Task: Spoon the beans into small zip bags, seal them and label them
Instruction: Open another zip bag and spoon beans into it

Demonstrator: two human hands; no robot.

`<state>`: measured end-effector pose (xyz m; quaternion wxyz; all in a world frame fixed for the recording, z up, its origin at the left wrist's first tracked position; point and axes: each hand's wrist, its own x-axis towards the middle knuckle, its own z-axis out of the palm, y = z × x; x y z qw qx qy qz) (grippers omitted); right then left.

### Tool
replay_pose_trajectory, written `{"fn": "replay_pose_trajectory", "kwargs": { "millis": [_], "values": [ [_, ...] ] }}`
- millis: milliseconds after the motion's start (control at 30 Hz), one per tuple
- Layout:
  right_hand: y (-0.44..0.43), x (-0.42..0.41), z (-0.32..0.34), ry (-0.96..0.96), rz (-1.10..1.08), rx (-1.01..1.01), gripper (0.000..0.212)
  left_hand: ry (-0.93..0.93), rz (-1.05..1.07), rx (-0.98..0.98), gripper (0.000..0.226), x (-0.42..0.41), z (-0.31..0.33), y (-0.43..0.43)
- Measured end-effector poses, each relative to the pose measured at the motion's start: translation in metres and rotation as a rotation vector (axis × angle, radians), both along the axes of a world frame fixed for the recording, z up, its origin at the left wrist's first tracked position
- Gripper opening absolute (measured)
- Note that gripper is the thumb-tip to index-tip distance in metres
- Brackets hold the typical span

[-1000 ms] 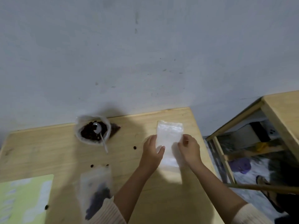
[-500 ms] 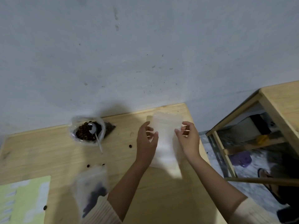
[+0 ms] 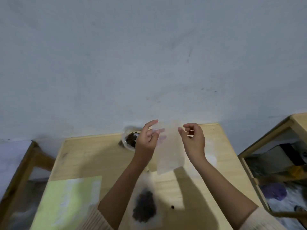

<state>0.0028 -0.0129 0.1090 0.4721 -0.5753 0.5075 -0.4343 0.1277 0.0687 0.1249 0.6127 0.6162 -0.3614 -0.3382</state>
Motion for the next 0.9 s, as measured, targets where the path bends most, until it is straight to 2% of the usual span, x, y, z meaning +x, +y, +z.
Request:
{"fn": "replay_pose_trajectory", "kwargs": {
  "millis": [67, 200, 367, 533, 633, 900],
  "values": [
    [0.016, 0.031, 0.015, -0.051, 0.128, 0.055, 0.01, -0.028, -0.017, -0.037, 0.029, 0.023, 0.006, 0.019],
    [0.046, 0.083, 0.035, -0.085, 0.348, 0.149, 0.028, -0.057, -0.082, -0.042, 0.026, 0.061, 0.015, 0.052],
    [0.072, 0.117, 0.036, -0.146, 0.44, 0.19, 0.032, 0.067, -0.163, -0.031, 0.034, 0.097, 0.017, 0.084],
    [0.088, 0.133, 0.033, -0.188, 0.506, 0.215, 0.017, 0.127, -0.121, -0.015, 0.024, 0.116, 0.019, 0.096],
    [0.094, 0.139, 0.035, -0.189, 0.503, 0.202, 0.02, 0.13, -0.081, -0.018, 0.015, 0.123, 0.017, 0.097],
    [0.092, 0.145, 0.032, -0.204, 0.571, 0.242, 0.025, 0.134, -0.057, -0.01, 0.026, 0.132, 0.009, 0.096]
  ]
}}
